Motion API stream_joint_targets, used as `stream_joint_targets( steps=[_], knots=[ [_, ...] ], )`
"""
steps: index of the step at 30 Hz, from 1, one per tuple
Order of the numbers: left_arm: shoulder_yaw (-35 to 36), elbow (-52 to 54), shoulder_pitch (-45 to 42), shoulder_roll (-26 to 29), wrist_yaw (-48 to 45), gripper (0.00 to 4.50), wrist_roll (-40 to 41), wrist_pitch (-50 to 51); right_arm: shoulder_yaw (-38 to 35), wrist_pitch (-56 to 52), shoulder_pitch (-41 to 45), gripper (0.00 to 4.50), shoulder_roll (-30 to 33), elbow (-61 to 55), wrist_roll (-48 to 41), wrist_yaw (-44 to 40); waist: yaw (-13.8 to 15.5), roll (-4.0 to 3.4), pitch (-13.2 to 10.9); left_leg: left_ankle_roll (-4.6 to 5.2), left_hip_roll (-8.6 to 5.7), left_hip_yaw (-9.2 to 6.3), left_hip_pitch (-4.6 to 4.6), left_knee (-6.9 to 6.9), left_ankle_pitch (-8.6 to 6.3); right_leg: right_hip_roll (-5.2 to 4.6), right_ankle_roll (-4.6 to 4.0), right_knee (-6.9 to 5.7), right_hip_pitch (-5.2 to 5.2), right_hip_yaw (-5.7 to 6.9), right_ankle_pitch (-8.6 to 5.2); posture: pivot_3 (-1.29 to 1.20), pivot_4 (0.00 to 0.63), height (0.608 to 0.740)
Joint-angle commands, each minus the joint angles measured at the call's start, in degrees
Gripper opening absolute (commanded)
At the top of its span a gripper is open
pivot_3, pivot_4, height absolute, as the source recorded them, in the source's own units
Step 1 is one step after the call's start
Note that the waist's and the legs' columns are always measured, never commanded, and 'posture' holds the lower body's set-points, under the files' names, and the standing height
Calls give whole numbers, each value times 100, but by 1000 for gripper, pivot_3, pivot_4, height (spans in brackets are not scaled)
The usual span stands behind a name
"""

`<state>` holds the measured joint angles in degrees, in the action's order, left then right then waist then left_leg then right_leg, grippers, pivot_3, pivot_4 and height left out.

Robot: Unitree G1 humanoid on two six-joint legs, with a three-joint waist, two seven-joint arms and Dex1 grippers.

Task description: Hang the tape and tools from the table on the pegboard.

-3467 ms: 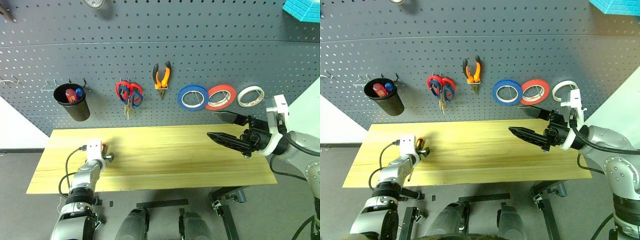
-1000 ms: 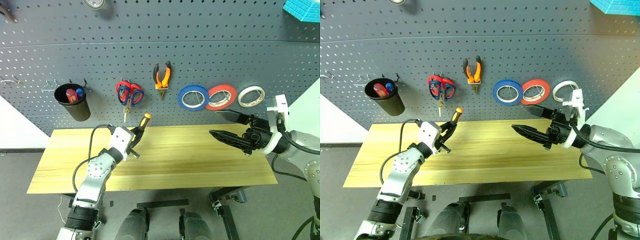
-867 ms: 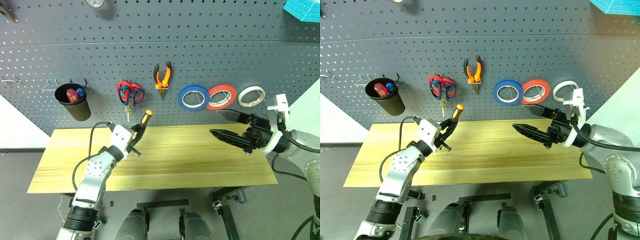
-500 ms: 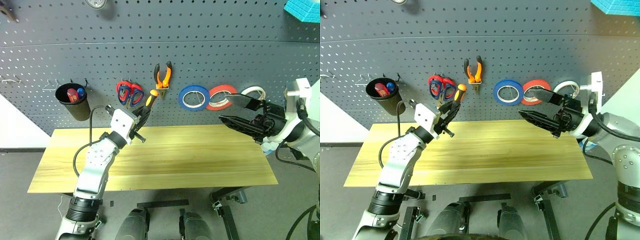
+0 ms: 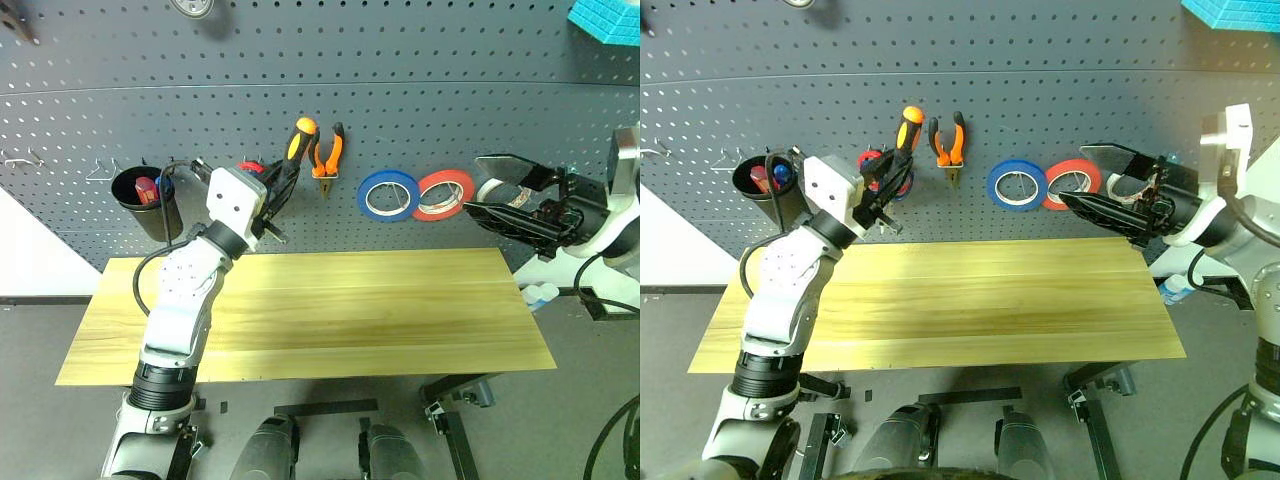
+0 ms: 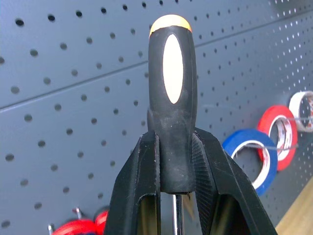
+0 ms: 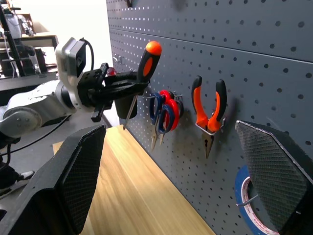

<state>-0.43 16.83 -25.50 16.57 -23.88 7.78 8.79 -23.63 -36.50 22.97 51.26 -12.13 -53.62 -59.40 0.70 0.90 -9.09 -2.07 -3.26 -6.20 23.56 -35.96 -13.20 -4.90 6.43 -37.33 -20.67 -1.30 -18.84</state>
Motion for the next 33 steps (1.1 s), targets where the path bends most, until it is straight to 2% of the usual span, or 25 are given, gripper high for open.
stream_joint_targets(
  steps=[1, 13, 23, 33],
  knots=[
    [193, 453, -314, 142, 96, 523, 28, 58, -154, 154, 116, 4500, 128, 58, 91, -95, 2, 0, 0, 0, 0, 0, 0, -1, 0, 1, 0, -1, 0, 0, 0, 11, 117, 738],
    [695, 691, -713, 1073, 50, 523, -93, -1, 50, 311, 297, 4500, 120, 485, 456, -357, 5, -3, 2, -2, 2, -1, -1, -7, 1, 6, 0, -12, -1, -1, 0, 45, 107, 738],
    [1411, 227, -607, 1691, 208, 523, -337, -415, 125, 377, 398, 4500, 118, 672, 633, -488, 11, -4, 2, -4, 3, -2, -1, -7, 3, 8, 0, -18, -4, -2, 0, 61, 100, 738],
    [1673, -310, -585, 1981, 295, 523, -483, -902, 162, 386, 502, 4500, 109, 778, 766, -557, 20, -4, 3, -7, 2, -2, -1, -9, 4, 7, 1, -23, -5, -2, 1, 66, 98, 738]
  ],
)
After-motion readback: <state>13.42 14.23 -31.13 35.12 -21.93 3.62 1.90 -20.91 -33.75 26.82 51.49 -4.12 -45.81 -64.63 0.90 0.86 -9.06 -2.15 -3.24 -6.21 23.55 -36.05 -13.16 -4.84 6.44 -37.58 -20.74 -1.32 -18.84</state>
